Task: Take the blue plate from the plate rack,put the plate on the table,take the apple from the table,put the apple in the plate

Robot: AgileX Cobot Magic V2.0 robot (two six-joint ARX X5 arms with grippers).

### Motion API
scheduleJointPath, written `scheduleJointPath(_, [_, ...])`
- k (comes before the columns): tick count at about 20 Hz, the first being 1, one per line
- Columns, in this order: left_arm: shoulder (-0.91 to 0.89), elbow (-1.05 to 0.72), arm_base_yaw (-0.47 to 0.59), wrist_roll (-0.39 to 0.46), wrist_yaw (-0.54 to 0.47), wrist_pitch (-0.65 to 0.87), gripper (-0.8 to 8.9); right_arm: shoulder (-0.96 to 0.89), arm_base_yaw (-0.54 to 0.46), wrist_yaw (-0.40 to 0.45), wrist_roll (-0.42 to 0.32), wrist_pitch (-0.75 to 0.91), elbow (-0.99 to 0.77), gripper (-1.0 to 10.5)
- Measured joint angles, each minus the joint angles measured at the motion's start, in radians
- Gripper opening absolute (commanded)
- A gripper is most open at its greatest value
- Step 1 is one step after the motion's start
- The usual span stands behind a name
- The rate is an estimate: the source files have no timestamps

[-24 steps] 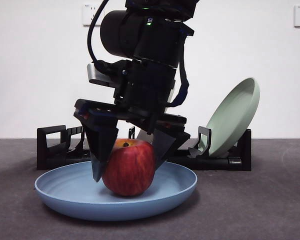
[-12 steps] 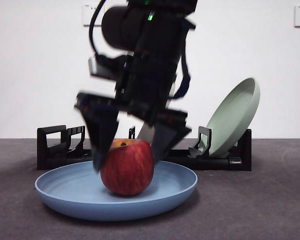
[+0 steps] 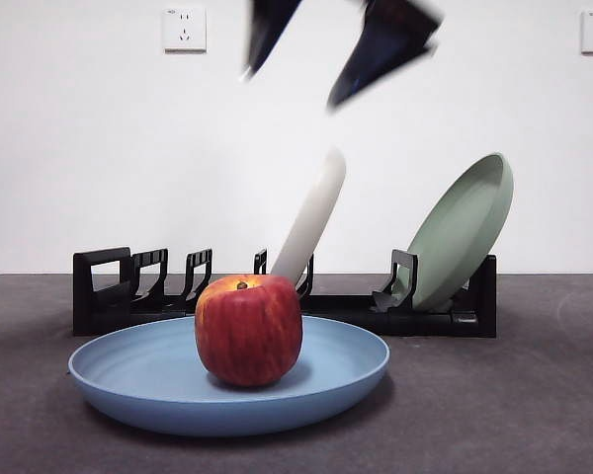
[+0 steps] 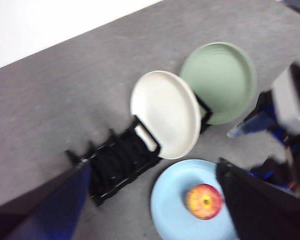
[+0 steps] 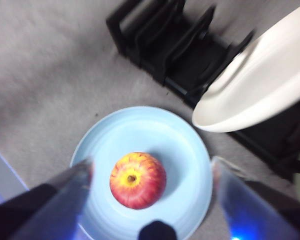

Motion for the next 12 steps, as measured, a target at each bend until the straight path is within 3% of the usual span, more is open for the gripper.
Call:
scheduleJointPath(3, [0.0, 0.0, 0.0, 0.022, 0.033, 0.0, -0.14, -0.111, -0.018, 0.0, -0.022, -0.029, 0.0, -0.2])
scheduleJointPath(5, [0.0, 0.0, 0.0, 0.043, 0.041, 0.0, -0.08, -0.194, -0.037, 0.0, -0.038, -0.035, 0.0, -0.1])
scheduleJointPath(9, [-0.002, -0.02, 0.0, 0.097, 0.152, 0.0, -0.08, -0.285, -0.057, 0.001, -0.05, -0.053, 0.0, -0.1])
scheduleJointPath(12, [-0.055, -0.163, 0.0, 0.102, 0.153, 0.102, -0.08, -0.315, -0.057, 0.0, -0.051, -0.093, 0.0, -0.1])
